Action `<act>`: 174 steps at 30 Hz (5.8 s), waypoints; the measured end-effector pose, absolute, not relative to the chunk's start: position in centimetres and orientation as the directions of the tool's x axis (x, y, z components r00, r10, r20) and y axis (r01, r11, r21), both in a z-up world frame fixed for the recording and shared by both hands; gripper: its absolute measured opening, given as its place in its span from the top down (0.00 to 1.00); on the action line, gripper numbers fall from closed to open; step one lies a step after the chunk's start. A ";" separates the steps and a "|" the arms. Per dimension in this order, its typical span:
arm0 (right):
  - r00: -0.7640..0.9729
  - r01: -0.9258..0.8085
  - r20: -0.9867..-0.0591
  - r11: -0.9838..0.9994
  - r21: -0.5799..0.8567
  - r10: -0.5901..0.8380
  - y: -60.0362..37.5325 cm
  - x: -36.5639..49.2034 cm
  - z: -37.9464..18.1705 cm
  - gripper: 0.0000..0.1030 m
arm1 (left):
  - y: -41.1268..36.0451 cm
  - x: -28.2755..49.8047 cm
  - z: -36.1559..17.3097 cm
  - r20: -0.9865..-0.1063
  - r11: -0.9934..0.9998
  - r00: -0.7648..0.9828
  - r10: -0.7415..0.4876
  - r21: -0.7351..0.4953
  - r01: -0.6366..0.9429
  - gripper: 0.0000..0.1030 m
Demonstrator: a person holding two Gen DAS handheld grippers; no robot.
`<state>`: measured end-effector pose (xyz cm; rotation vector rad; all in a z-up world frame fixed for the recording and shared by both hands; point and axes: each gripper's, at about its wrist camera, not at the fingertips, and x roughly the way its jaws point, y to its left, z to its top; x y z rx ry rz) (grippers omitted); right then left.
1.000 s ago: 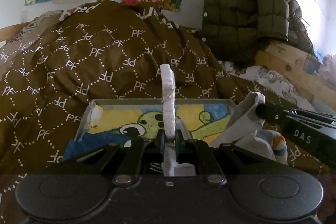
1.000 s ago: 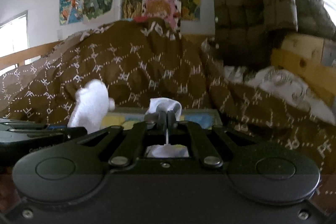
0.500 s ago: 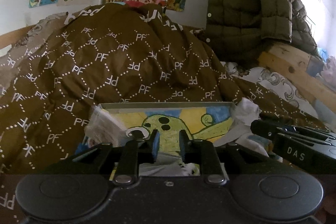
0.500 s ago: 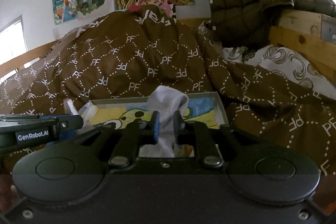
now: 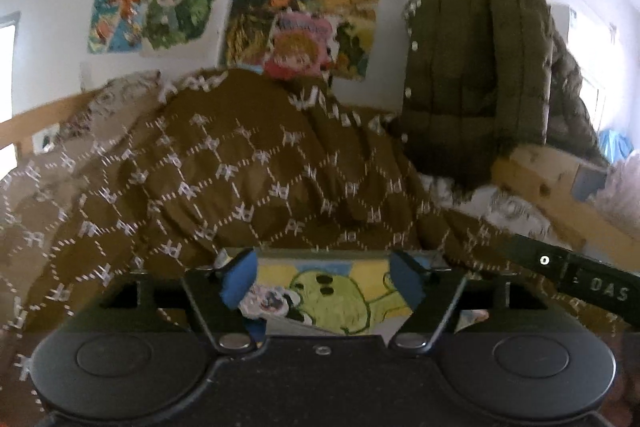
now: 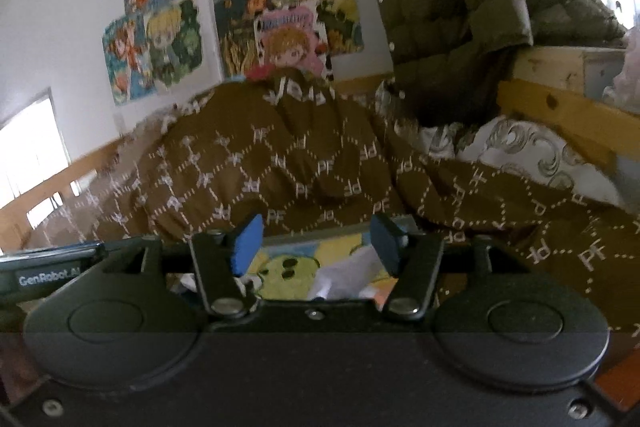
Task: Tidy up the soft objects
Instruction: 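Lower both items into the tray and open both tools, then raise both open tools from the tray and move them back toward the pile, then reach the right tool toward the orange rubber band while the left tool reaches the grey drawstring bag, then grasp and lift the orange rubber band with the right tool while the left tool closes on the grey bag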
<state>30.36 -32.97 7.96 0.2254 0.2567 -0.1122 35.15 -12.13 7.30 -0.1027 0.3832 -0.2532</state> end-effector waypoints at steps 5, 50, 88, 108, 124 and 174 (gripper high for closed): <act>0.973 0.123 -0.216 0.972 0.201 -0.079 -32.3 27.3 10.7 0.31 | -11.3 31.8 9.9 -0.310 0.961 0.913 -0.264 -0.168 0.220 0.15; 0.948 0.134 -0.304 0.984 0.121 -0.092 -24.5 7.3 9.8 0.01 | 0.2 7.5 5.1 -0.349 0.971 0.911 -0.220 -0.170 0.169 0.01; 0.759 0.069 -0.650 0.988 0.141 0.040 -19.7 7.3 3.6 0.00 | 2.8 6.9 -0.8 -0.631 0.990 0.772 -0.077 -0.142 -0.018 0.01; 0.779 -0.078 -0.620 0.996 0.054 0.094 -17.9 10.3 4.4 0.01 | 4.4 9.5 -0.9 -0.658 0.976 0.750 -0.061 -0.196 -0.093 0.01; 0.819 -0.239 -0.566 0.954 -0.183 0.097 -16.9 15.2 3.2 0.01 | 2.7 13.6 -0.8 -0.592 0.988 0.794 -0.137 -0.141 0.065 0.01; 0.743 -0.359 -0.653 0.911 -0.204 0.147 -17.7 29.0 -5.0 0.49 | 0.1 24.6 -8.2 -0.595 0.864 0.638 -0.488 -0.436 0.254 0.68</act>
